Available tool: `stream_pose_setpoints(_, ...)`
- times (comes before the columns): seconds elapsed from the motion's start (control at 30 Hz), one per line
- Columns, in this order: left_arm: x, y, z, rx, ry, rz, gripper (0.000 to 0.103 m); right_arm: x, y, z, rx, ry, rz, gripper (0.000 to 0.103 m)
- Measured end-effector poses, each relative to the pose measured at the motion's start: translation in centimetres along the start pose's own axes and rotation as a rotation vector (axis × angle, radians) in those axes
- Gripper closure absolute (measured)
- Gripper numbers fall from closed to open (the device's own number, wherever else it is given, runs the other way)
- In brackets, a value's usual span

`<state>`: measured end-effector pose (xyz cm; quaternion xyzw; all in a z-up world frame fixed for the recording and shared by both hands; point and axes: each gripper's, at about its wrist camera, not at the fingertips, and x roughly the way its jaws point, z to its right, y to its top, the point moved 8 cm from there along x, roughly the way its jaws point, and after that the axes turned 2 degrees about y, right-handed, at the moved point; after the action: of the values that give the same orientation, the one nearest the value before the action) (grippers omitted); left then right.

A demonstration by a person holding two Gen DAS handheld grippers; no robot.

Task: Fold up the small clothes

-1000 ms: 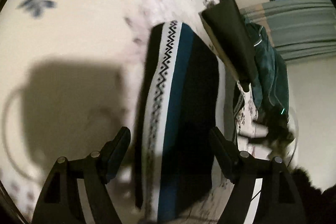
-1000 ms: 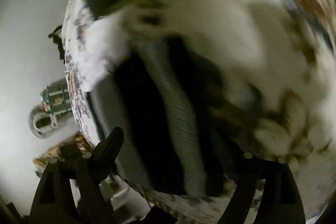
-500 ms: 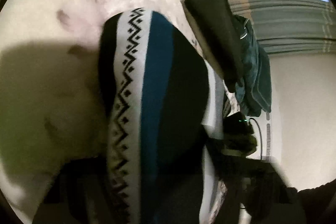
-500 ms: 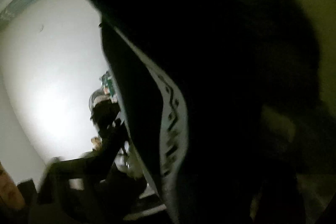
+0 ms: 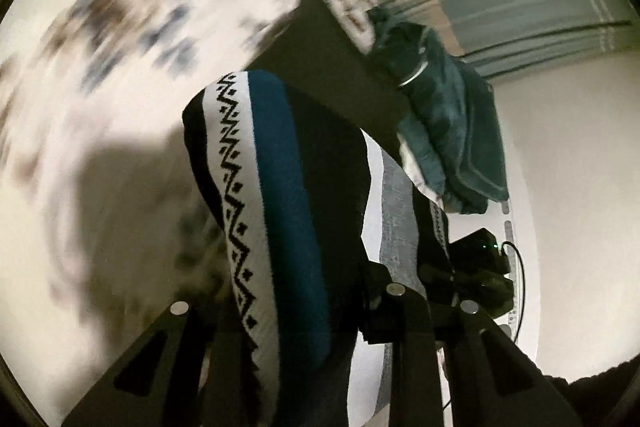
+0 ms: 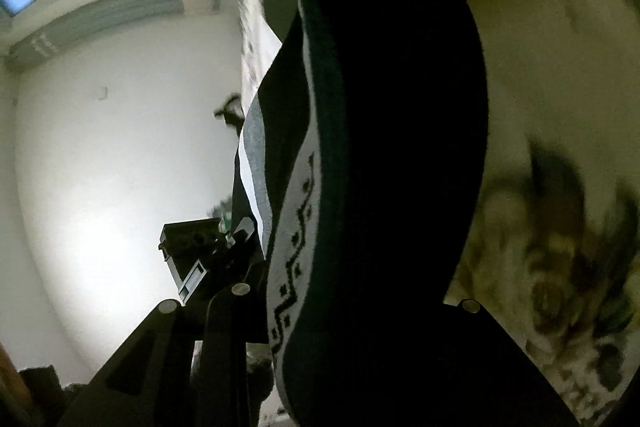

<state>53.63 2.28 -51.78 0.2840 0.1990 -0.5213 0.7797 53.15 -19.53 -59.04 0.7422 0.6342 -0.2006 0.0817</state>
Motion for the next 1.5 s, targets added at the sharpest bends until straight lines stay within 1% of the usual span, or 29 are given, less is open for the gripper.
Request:
stream_pose_setpoints(0.07, 1.0, 3.0, 1.5, 0.033, -0.01, 0.001, 0.082, -1.0, 2.6, -2.0, -0.021, -0.005, 0.046, 0.071)
stream_pose_setpoints(0.1, 2.0, 5.6, 2.7, 0.06, -0.009, 0.006, 0.082, -1.4, 4.0, -2.8, -0.027, -0.002, 0.065, 0.071)
stream_pose_setpoints(0.13, 2.7, 7.2, 3.1, 0.077, -0.013, 0.006, 0.081, -1.8, 5.9, -3.5, -0.035, -0.007, 0.093, 0.071)
stream_pose_setpoints(0.2, 5.2, 11.3, 4.3, 0.124, -0.008, 0.004, 0.081, -3.0, 9.8, -4.1, -0.04, -0.005, 0.132, 0.071)
stream_pose_setpoints(0.3, 9.6, 15.8, 4.2, 0.164, 0.008, -0.022, 0.081, -2.9, 14.7, -3.6, -0.039, -0.026, 0.181, 0.071)
stream_pose_setpoints(0.37, 12.5, 17.6, 3.3, 0.188, 0.033, -0.054, 0.081, -2.7, 17.1, -2.5, -0.035, -0.056, 0.206, 0.071)
stream_pose_setpoints(0.43, 15.2, 18.4, 2.0, 0.199, 0.075, -0.102, 0.08, -2.2, 18.8, -0.9, -0.021, -0.094, 0.217, 0.071)
stream_pose_setpoints(0.53, 16.7, 18.5, 1.0, 0.2, 0.11, -0.127, 0.074, -1.6, 19.7, 1.2, 0.017, -0.139, 0.205, 0.07)
stream_pose_setpoints(0.57, 16.5, 18.4, 1.0, 0.191, 0.103, -0.128, 0.073, -1.7, 19.5, 1.3, 0.025, -0.143, 0.204, 0.068)
stream_pose_setpoints(0.6, 16.2, 18.3, 1.0, 0.188, 0.109, -0.124, 0.066, -1.8, 19.5, 1.4, 0.026, -0.158, 0.205, 0.06)
stream_pose_setpoints(0.67, 15.3, 17.9, 0.6, 0.203, 0.171, -0.114, 0.059, -2.6, 18.7, 1.6, 0.017, -0.253, 0.215, 0.05)
stream_pose_setpoints(0.7, 14.6, 17.7, 0.4, 0.215, 0.205, -0.107, 0.052, -3.4, 18.2, 1.6, -0.007, -0.342, 0.222, 0.044)
stream_pose_setpoints(0.73, 14.2, 17.8, 0.3, 0.224, 0.238, -0.098, 0.049, -3.8, 17.6, 1.6, -0.025, -0.41, 0.227, 0.04)
stream_pose_setpoints(0.77, 13.6, 17.7, 0.2, 0.238, 0.282, -0.082, 0.042, -4.4, 17.1, 1.8, -0.042, -0.491, 0.231, 0.032)
stream_pose_setpoints(0.8, 12.9, 17.5, 0.1, 0.255, 0.329, -0.059, 0.041, -5.5, 16.7, 1.9, -0.062, -0.586, 0.248, 0.025)
stream_pose_setpoints(0.83, 12.0, 17.2, 0.0, 0.281, 0.392, -0.027, 0.041, -6.0, 16.1, 1.8, -0.072, -0.663, 0.262, 0.023)
stream_pose_setpoints(0.87, 11.3, 17.0, 0.0, 0.308, 0.443, -0.001, 0.035, -7.3, 16.5, 1.6, -0.075, -0.744, 0.27, 0.023)
stream_pose_setpoints(0.9, 10.6, 16.4, 0.3, 0.345, 0.52, 0.029, 0.02, -8.2, 16.0, 1.7, -0.079, -0.829, 0.282, 0.016)
stream_pose_setpoints(0.93, 10.3, 16.1, 0.3, 0.362, 0.563, 0.039, 0.013, -9.2, 16.1, 1.2, -0.08, -0.891, 0.294, 0.01)
stream_pose_setpoints(0.97, 10.0, 15.4, 0.6, 0.374, 0.576, 0.044, 0.008, -11.0, 15.9, 1.4, -0.085, -0.936, 0.303, 0.0)
stream_pose_setpoints(1.0, 9.6, 14.4, 1.2, 0.395, 0.593, 0.049, 0.006, -12.8, 15.2, 1.8, -0.101, -0.998, 0.312, 0.0)
stream_pose_setpoints(1.03, 9.2, 13.7, 1.6, 0.417, 0.631, 0.051, 0.004, -12.8, 13.8, 1.6, -0.117, -1.067, 0.321, 0.0)
stream_pose_setpoints(1.07, 8.9, 13.2, 1.9, 0.432, 0.654, 0.055, 0.0, -12.7, 12.3, 0.5, -0.133, -1.107, 0.331, 0.0)
stream_pose_setpoints(1.1, 8.4, 12.5, 2.5, 0.448, 0.667, 0.062, 0.0, -11.5, 11.1, -1.4, -0.153, -1.141, 0.347, 0.0)
stream_pose_setpoints(1.17, 7.5, 11.2, 3.7, 0.452, 0.673, 0.063, 0.0, -11.9, 8.6, -3.3, -0.177, -1.183, 0.381, 0.0)
stream_pose_setpoints(1.23, 6.1, 9.8, 5.2, 0.461, 0.687, 0.065, 0.0, -12.2, 7.1, -5.6, -0.2, -1.22, 0.415, 0.0)
stream_pose_setpoints(1.3, 4.8, 8.8, 6.7, 0.47, 0.694, 0.068, 0.0, -12.9, 5.0, -9.1, -0.201, -1.228, 0.448, 0.0)
stream_pose_setpoints(1.37, 3.2, 7.7, 8.5, 0.474, 0.693, 0.071, 0.0, -13.8, 3.0, -11.3, -0.21, -1.238, 0.474, 0.0)
stream_pose_setpoints(1.5, -1.8, 5.5, 12.8, 0.477, 0.687, 0.119, 0.0, -15.5, -1.2, -16.1, -0.242, -1.249, 0.515, 0.0)
